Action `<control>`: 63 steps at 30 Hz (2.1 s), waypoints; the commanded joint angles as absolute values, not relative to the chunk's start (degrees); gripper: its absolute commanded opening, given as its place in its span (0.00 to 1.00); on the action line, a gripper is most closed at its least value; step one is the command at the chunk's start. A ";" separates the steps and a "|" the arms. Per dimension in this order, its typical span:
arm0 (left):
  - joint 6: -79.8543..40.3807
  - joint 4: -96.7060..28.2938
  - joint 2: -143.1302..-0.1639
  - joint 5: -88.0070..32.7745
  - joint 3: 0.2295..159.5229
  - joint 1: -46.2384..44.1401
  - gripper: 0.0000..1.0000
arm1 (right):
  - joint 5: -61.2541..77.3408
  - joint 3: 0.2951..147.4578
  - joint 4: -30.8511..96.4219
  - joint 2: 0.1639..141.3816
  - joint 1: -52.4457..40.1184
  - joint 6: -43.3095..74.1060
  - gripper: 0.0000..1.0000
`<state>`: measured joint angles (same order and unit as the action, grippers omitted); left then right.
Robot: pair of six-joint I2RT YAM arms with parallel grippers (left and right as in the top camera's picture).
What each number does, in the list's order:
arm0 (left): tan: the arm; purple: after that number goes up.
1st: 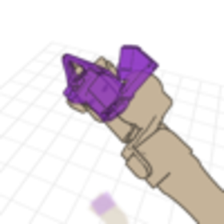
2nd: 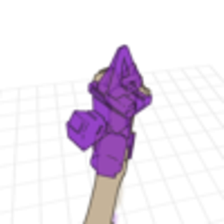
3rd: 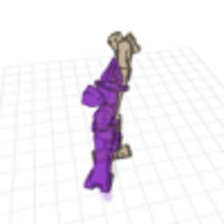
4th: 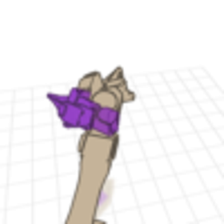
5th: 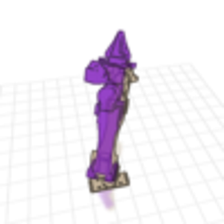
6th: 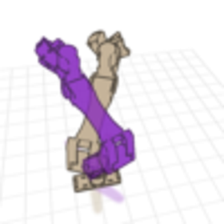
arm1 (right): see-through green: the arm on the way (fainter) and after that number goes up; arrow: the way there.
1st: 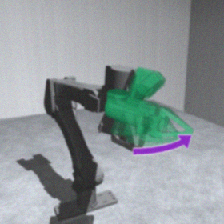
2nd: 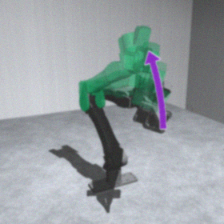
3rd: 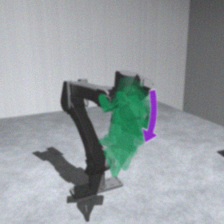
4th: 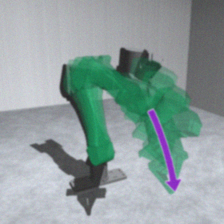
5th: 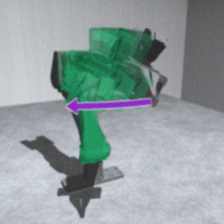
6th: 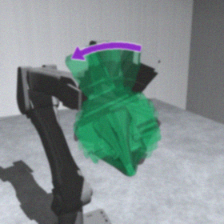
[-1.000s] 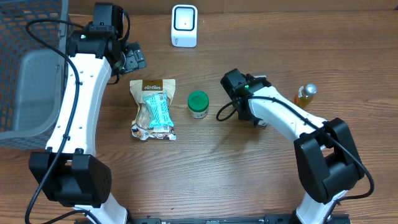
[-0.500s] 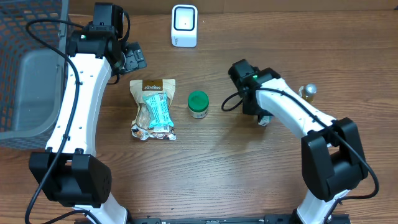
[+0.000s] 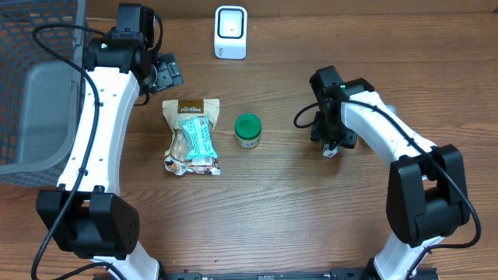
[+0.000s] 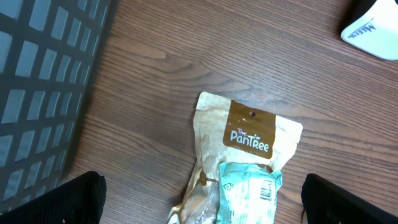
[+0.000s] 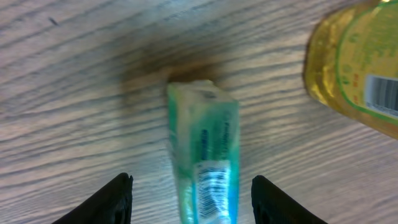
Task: Scan the item barcode
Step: 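Lower the tissue pack to the table beside the yellow bottle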
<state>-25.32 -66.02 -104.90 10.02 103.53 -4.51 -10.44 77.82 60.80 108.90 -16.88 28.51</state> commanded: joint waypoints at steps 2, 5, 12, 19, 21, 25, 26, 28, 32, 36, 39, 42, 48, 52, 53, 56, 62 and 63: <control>-24.60 -65.93 -104.20 10.00 104.25 -4.38 0.99 | -9.85 76.77 59.55 107.59 -16.84 28.73 0.58; -24.60 -65.93 -104.20 10.00 104.25 -4.62 1.00 | -10.70 76.77 59.16 107.59 -16.84 28.71 0.54; -24.58 -65.93 -104.20 10.00 104.25 -4.47 1.00 | -11.75 76.77 58.74 107.59 -16.84 28.69 0.62; -24.58 -65.93 -104.20 10.00 104.25 -4.54 1.00 | -12.14 76.77 58.61 107.59 -16.38 28.71 0.63; -24.58 -65.93 -104.20 10.00 104.25 -4.54 1.00 | -12.12 76.73 58.61 107.59 -16.38 28.71 0.63; -24.60 -65.93 -104.20 10.00 104.25 -4.51 1.00 | -12.12 75.83 58.13 107.59 -16.36 28.73 0.63; -24.58 -65.93 -104.20 10.00 104.25 -4.51 1.00 | -12.12 75.42 57.63 107.59 -16.36 28.73 0.63; -24.60 -65.93 -104.20 10.00 104.25 -4.51 0.99 | -12.12 74.94 56.97 107.59 -16.36 28.71 0.63; -24.60 -65.93 -104.20 10.00 104.25 -4.54 1.00 | -12.12 74.54 56.64 107.59 -16.36 28.73 0.60; -24.58 -65.93 -104.20 10.00 104.25 -4.51 1.00 | -12.10 73.43 55.35 107.59 -16.38 28.73 0.58; -24.58 -65.93 -104.20 10.00 104.25 -4.51 0.99 | -12.10 72.40 54.08 107.59 -16.36 28.71 0.55; -24.58 -65.93 -104.20 10.00 104.25 -4.51 1.00 | -12.10 72.38 54.02 107.59 -16.36 28.69 0.46; -24.60 -65.93 -104.20 10.00 104.25 -4.51 1.00 | -11.86 72.38 54.02 107.59 -16.38 28.49 0.27; -24.58 -65.93 -104.20 10.00 104.25 -4.51 1.00 | -11.88 72.38 54.04 107.59 -16.38 28.03 0.22; -24.58 -65.93 -104.20 10.00 104.25 -4.51 0.99 | -11.88 72.38 54.04 107.59 -16.38 28.03 0.22; -24.58 -65.93 -104.20 10.00 104.25 -4.54 0.99 | -11.88 72.38 54.02 107.59 -16.38 28.03 0.24; -24.58 -65.93 -104.20 10.00 104.25 -4.51 1.00 | -11.90 72.86 53.58 107.59 -16.38 25.19 0.50; -24.60 -65.93 -104.20 10.00 104.25 -4.51 0.99 | -11.86 73.01 53.58 107.59 -16.38 25.06 0.49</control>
<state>-25.32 -66.04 -104.90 10.02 103.53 -4.51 -11.38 72.62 53.95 108.90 -16.80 26.94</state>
